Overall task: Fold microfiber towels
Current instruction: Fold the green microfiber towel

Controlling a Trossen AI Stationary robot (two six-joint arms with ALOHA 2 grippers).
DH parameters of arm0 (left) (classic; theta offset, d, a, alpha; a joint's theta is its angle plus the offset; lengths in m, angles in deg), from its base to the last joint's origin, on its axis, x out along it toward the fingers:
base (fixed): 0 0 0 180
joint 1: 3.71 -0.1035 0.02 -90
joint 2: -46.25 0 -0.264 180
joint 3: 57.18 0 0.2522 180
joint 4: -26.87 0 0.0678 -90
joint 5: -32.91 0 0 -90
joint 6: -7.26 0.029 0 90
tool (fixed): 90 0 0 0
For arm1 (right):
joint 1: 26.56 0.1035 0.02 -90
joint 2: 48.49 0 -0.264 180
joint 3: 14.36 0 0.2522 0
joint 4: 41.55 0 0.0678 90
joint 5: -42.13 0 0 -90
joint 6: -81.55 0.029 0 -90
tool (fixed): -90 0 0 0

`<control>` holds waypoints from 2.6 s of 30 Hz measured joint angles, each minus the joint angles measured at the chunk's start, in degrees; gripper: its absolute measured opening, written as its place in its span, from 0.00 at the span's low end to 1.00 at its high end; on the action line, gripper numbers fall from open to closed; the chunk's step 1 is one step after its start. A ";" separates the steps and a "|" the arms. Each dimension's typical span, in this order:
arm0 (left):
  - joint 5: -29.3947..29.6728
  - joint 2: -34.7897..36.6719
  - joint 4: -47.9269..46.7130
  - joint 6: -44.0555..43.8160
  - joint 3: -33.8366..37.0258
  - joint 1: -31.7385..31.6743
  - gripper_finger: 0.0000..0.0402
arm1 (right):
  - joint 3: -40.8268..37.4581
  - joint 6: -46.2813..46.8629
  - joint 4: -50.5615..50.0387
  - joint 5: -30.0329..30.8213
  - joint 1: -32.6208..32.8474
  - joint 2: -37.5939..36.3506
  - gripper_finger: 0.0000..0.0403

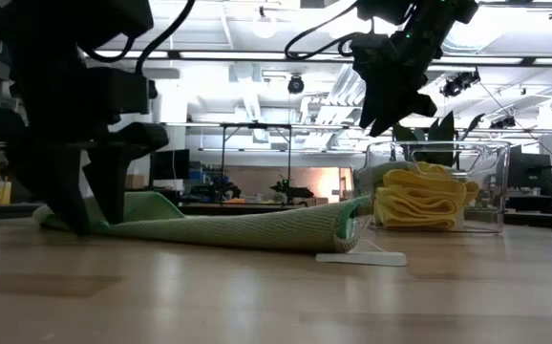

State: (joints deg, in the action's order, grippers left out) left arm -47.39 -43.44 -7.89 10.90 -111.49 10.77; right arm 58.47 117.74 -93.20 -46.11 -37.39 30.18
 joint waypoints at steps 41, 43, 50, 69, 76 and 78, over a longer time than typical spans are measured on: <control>-14.65 20.59 -17.66 -17.66 -9.92 4.71 0.00 | 0.00 1.37 0.26 -0.01 0.00 0.00 0.32; -14.65 21.44 -18.69 -20.37 -9.94 6.33 0.00 | 0.00 2.31 0.55 -1.08 0.00 0.02 0.32; -14.10 23.66 -20.93 -35.94 -9.87 11.03 0.00 | 0.00 3.93 4.00 -3.78 4.73 0.02 0.32; -3.83 18.65 -22.36 -57.58 -9.88 23.56 0.00 | 0.02 2.45 16.82 -9.40 26.85 7.19 0.32; -4.89 18.59 -21.01 -58.97 -9.94 23.56 0.00 | 3.56 -7.18 17.18 -13.42 33.61 15.36 0.32; -5.32 18.54 -21.38 -59.03 -9.86 23.56 0.00 | 5.97 -10.72 16.65 -13.18 35.58 18.53 0.32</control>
State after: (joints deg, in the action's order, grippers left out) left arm -52.71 -24.90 -29.27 -48.13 -121.35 34.34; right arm 64.44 107.02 -76.55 -59.28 -1.81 48.72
